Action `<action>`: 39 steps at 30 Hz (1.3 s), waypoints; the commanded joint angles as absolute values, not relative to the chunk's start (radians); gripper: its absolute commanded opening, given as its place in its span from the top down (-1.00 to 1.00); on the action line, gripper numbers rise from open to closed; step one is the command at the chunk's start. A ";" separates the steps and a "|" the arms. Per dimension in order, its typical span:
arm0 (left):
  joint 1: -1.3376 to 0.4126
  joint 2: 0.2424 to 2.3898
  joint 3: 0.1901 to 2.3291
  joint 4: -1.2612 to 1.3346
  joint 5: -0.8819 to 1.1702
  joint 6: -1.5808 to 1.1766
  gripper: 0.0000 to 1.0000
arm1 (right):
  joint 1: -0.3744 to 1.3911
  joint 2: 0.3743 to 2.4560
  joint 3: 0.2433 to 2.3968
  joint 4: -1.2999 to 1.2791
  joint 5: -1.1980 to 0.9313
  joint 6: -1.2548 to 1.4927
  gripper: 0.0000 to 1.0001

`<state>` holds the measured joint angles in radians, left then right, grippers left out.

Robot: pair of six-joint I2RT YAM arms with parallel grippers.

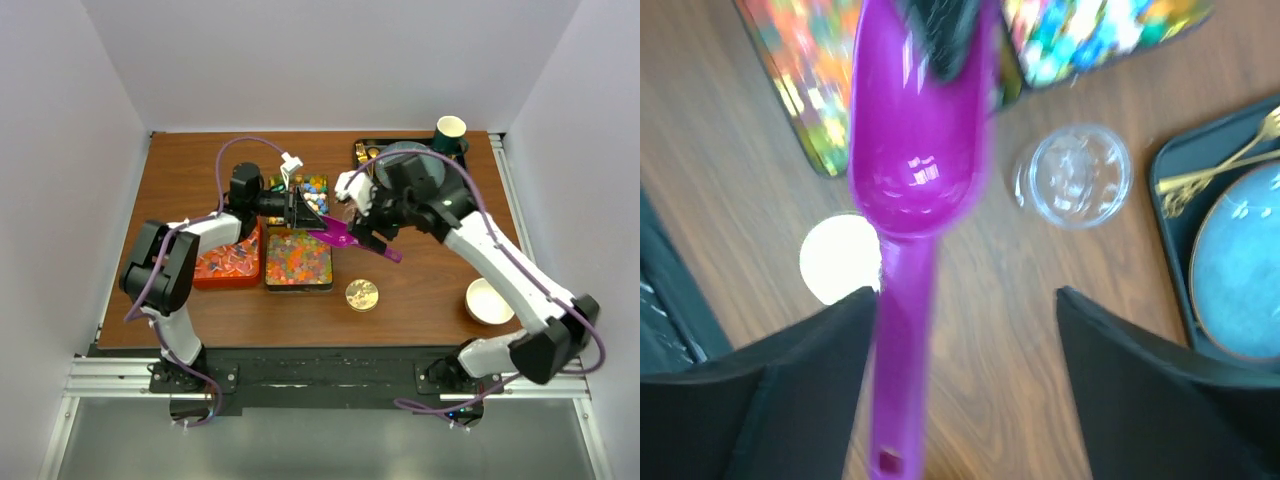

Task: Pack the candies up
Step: Pick up the spatula from the center of the board.

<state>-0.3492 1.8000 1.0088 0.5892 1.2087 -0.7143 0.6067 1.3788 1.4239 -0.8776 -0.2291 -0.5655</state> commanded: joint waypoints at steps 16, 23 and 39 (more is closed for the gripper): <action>-0.348 1.815 1.029 0.701 1.296 -0.891 1.00 | 0.572 1.141 1.223 -0.726 -0.454 -0.640 -0.46; -0.351 1.816 1.028 0.701 1.310 -0.900 1.00 | 0.572 1.154 1.187 -0.703 -0.420 -0.653 -0.36; -0.350 1.825 1.031 0.733 1.333 -0.942 1.00 | 0.597 1.170 1.128 -0.635 -0.407 -0.638 0.05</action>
